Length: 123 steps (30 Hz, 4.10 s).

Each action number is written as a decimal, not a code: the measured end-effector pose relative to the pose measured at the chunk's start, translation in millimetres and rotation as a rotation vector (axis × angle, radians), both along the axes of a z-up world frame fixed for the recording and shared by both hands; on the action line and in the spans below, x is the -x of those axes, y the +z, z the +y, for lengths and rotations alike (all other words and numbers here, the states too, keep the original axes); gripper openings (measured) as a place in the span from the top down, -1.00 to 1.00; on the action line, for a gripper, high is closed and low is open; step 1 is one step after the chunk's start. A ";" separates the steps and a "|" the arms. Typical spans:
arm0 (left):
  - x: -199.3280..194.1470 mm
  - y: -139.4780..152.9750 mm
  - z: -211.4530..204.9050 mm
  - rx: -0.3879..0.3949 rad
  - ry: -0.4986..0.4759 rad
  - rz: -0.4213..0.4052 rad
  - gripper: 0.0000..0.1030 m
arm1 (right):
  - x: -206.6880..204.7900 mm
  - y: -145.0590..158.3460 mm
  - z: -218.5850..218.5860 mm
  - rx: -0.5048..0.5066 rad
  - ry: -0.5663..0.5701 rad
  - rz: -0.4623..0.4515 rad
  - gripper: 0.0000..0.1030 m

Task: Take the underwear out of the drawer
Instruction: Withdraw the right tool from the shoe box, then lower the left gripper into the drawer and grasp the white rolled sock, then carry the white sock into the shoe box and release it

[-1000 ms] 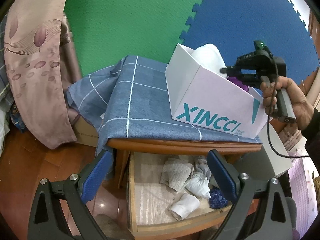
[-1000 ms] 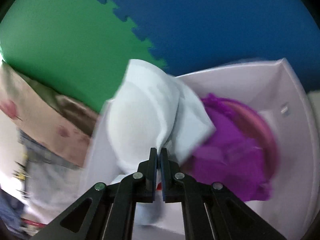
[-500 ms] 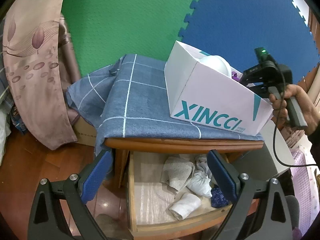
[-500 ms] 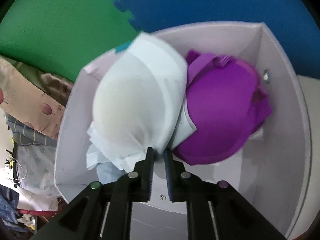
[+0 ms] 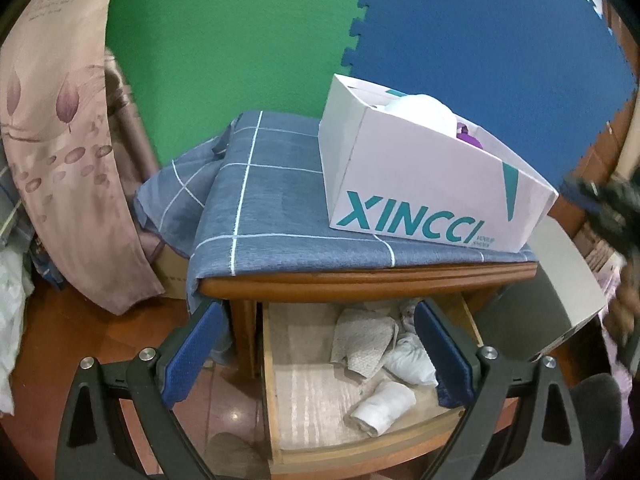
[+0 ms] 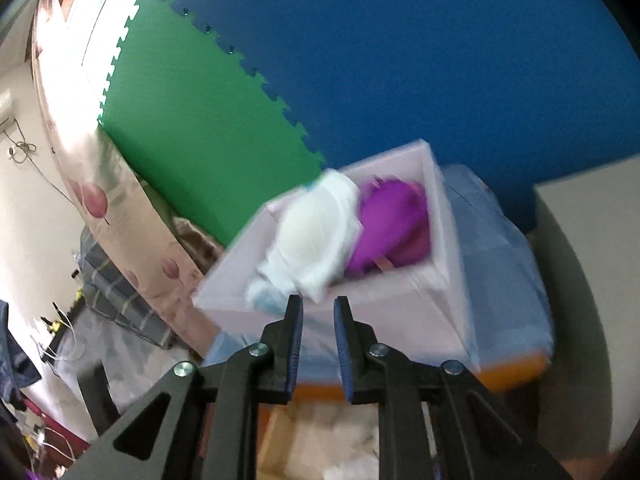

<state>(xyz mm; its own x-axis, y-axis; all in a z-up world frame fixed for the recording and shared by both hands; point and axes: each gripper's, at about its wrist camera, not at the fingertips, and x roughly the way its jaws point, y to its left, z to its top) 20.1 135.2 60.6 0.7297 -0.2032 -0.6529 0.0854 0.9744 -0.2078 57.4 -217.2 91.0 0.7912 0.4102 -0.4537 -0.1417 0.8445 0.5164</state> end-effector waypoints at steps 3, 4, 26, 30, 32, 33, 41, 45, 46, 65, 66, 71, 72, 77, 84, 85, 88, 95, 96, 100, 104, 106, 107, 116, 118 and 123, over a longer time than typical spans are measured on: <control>0.1 -0.3 -8.8 -0.038 -0.014 0.000 -0.86 | 27.0 -31.1 -10.2 -0.023 -0.030 0.061 0.66; -0.1 -0.8 -12.6 -0.053 -0.022 0.002 -0.86 | 34.7 -43.9 -17.3 -0.032 -0.043 0.088 0.66; -29.1 -95.7 -139.3 -0.314 -0.383 0.420 -0.89 | 74.6 -63.1 -67.8 -0.186 -0.096 0.134 0.66; -43.9 -127.9 -156.5 -0.312 -0.409 0.555 -0.89 | 75.8 -64.8 -71.0 -0.213 -0.085 0.139 0.66; -49.6 -140.7 -163.2 -0.331 -0.400 0.597 -0.89 | 76.3 -64.6 -72.1 -0.220 -0.079 0.138 0.66; -52.9 -147.4 -165.6 -0.331 -0.394 0.623 -0.89 | 76.9 -64.2 -72.5 -0.222 -0.077 0.135 0.66; -73.6 -183.6 -165.6 -0.305 -0.328 0.761 -0.89 | 80.2 -62.8 -76.4 -0.255 -0.055 0.125 0.66; -75.4 -202.6 -170.3 -0.339 -0.341 0.825 -0.89 | 81.8 -62.5 -78.5 -0.273 -0.049 0.118 0.66; -75.5 -207.7 -173.4 -0.354 -0.353 0.839 -0.89 | 82.2 -62.4 -79.2 -0.279 -0.047 0.116 0.66; -89.6 -262.5 -179.3 -0.260 -0.485 1.101 -0.24 | 81.8 -68.0 -87.6 -0.348 -0.051 0.132 0.66; -90.4 -263.1 -173.2 -0.257 -0.481 1.109 -0.22 | 81.6 -68.4 -87.7 -0.350 -0.052 0.135 0.66; -85.2 -253.4 -171.2 -0.273 -0.525 1.020 0.11 | 81.0 -69.8 -89.2 -0.354 -0.061 0.144 0.66; -81.8 -248.6 -172.7 -0.291 -0.540 0.988 0.14 | 81.2 -70.2 -90.0 -0.355 -0.064 0.144 0.66; -60.0 -215.4 -172.2 -0.349 -0.529 0.789 0.19 | 81.7 -72.5 -93.4 -0.357 -0.081 0.153 0.65; -39.2 -159.4 -148.2 -0.270 -0.444 0.584 0.19 | 79.1 -78.0 -94.1 -0.346 -0.096 0.181 0.66; -36.5 -150.8 -143.0 -0.246 -0.431 0.560 0.19 | 78.3 -79.6 -93.9 -0.345 -0.098 0.191 0.66; -24.8 -130.9 -131.2 -0.216 -0.408 0.493 0.19 | 76.6 -81.7 -93.6 -0.334 -0.103 0.207 0.65; 4.3 -85.4 -135.8 -0.110 -0.333 0.368 0.19 | 71.0 -85.6 -87.3 -0.299 -0.099 0.237 0.66; 7.0 -78.2 -131.0 -0.097 -0.326 0.356 0.19 | 70.5 -86.1 -87.3 -0.299 -0.100 0.240 0.66; 15.0 -47.0 -116.1 -0.041 -0.293 0.299 0.19 | 68.7 -88.6 -87.6 -0.305 -0.103 0.253 0.66; 19.8 -7.4 -108.4 -0.017 -0.285 0.235 0.19 | 68.4 -88.6 -86.4 -0.299 -0.101 0.255 0.66; 19.9 13.5 -108.3 -0.008 -0.292 0.204 0.19 | 67.7 -89.0 -86.0 -0.299 -0.100 0.259 0.66; 18.5 28.4 -108.8 -0.005 -0.296 0.181 0.19 | 67.5 -89.0 -85.8 -0.300 -0.099 0.260 0.66; -34.1 124.9 -126.3 0.014 -0.343 0.071 0.19 | 68.1 -88.8 -86.1 -0.313 -0.092 0.252 0.66; -53.7 132.1 -134.0 -0.001 -0.344 0.060 0.19 | 68.4 -88.5 -86.4 -0.316 -0.090 0.250 0.66; -109.1 136.9 -167.3 -0.063 -0.343 0.065 0.18 | 69.0 -87.7 -87.3 -0.323 -0.083 0.247 0.65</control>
